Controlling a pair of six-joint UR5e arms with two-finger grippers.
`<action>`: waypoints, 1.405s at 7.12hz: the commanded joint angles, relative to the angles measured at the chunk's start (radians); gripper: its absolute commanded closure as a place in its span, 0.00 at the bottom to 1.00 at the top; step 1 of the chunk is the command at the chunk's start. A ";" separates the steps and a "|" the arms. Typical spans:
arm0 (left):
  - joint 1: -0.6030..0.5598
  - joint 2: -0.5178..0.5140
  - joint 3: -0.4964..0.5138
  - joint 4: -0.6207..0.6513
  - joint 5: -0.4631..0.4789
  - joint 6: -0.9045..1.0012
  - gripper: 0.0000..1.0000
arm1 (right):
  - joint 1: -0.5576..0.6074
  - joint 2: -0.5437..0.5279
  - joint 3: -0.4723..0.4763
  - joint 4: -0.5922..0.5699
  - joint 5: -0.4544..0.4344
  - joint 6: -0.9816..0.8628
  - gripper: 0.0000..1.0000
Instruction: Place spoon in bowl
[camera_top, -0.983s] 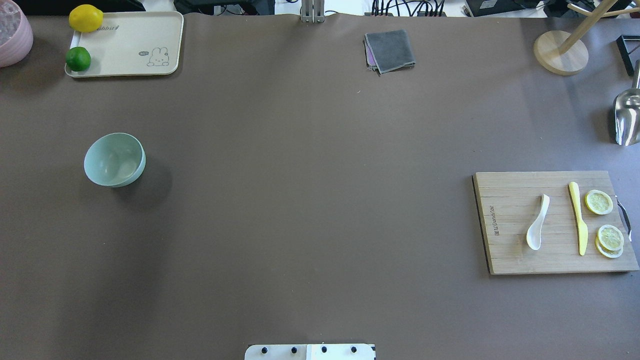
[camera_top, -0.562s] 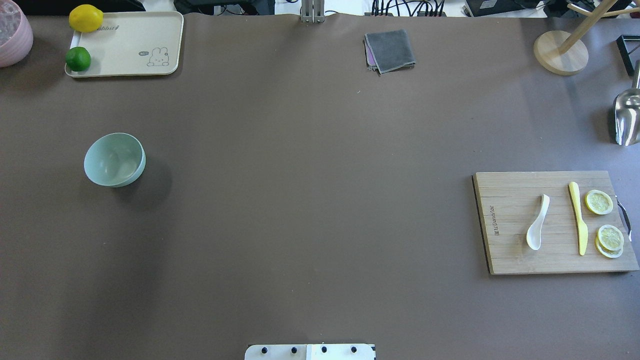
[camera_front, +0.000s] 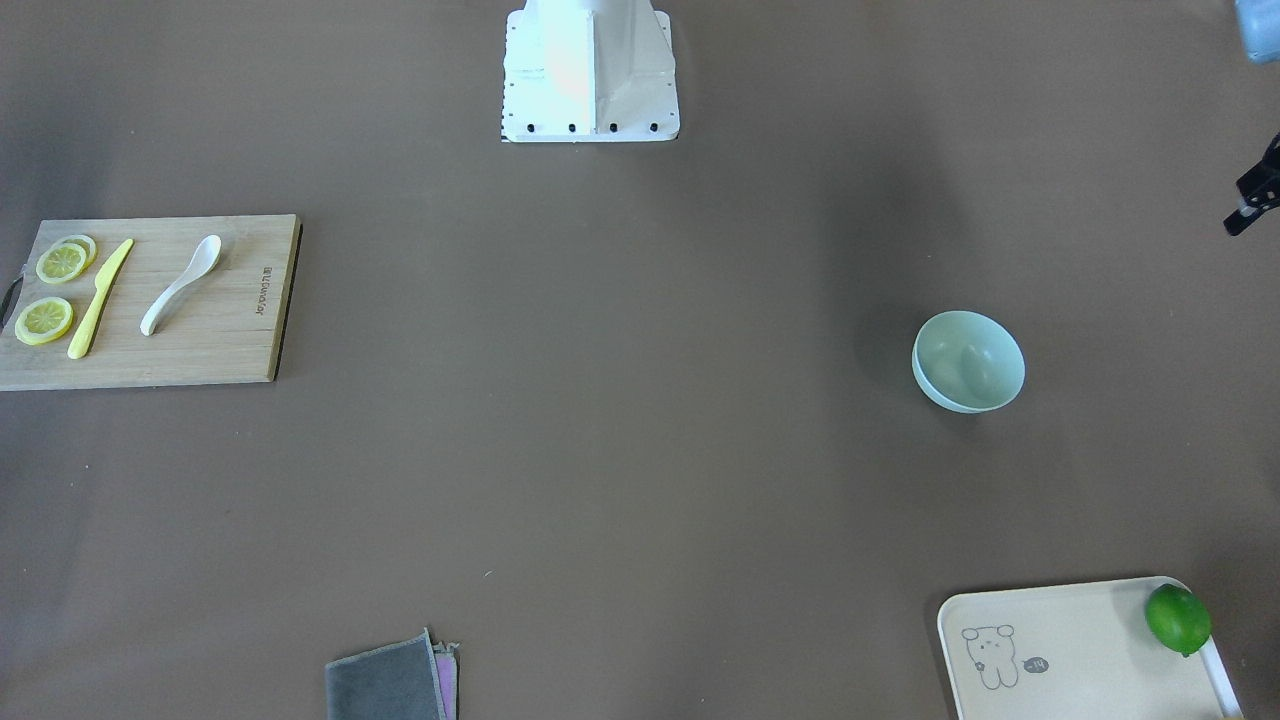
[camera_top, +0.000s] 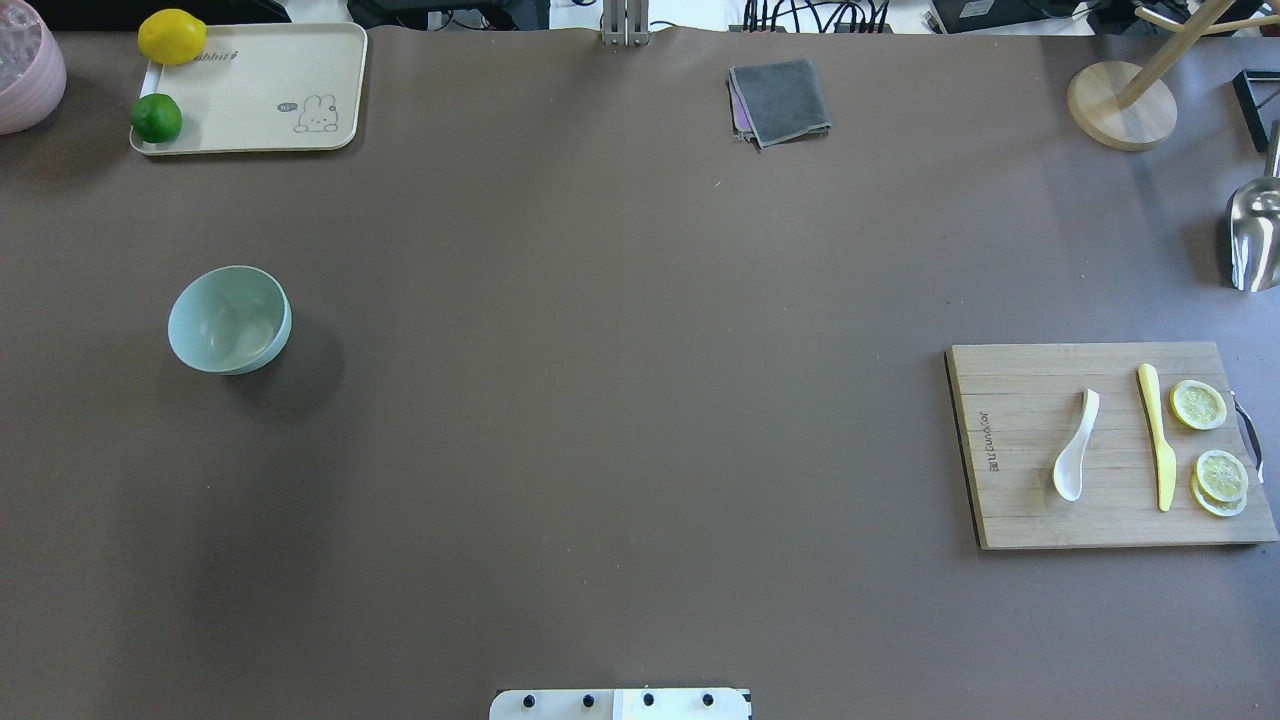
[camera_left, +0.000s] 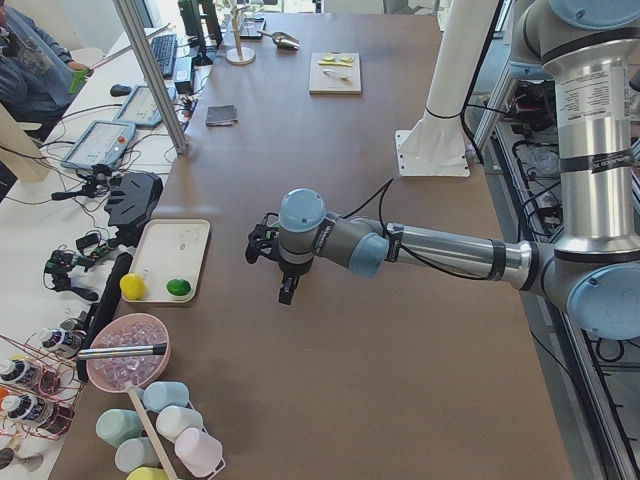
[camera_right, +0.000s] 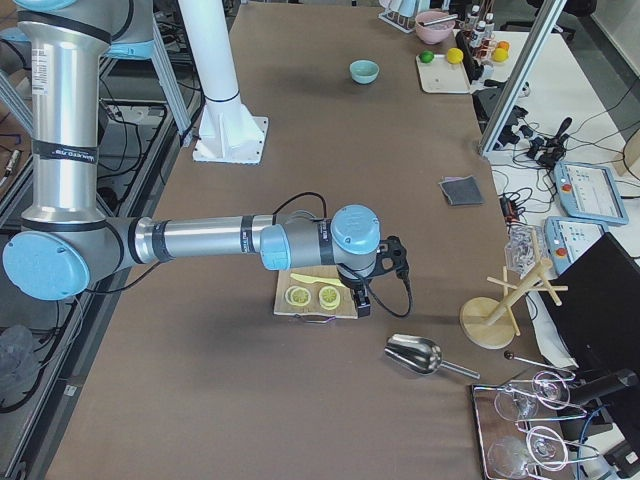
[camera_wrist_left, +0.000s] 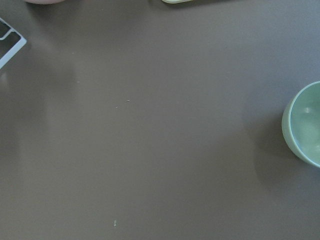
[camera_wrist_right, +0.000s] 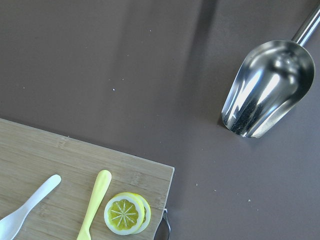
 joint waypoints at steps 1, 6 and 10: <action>0.139 -0.131 0.099 -0.023 0.029 -0.068 0.07 | -0.008 0.001 0.002 0.001 0.002 0.001 0.00; 0.352 -0.321 0.243 -0.026 0.129 -0.183 0.07 | -0.008 -0.002 -0.001 0.003 0.004 -0.002 0.00; 0.370 -0.348 0.348 -0.128 0.129 -0.191 0.78 | -0.008 -0.004 0.002 0.003 0.005 -0.001 0.00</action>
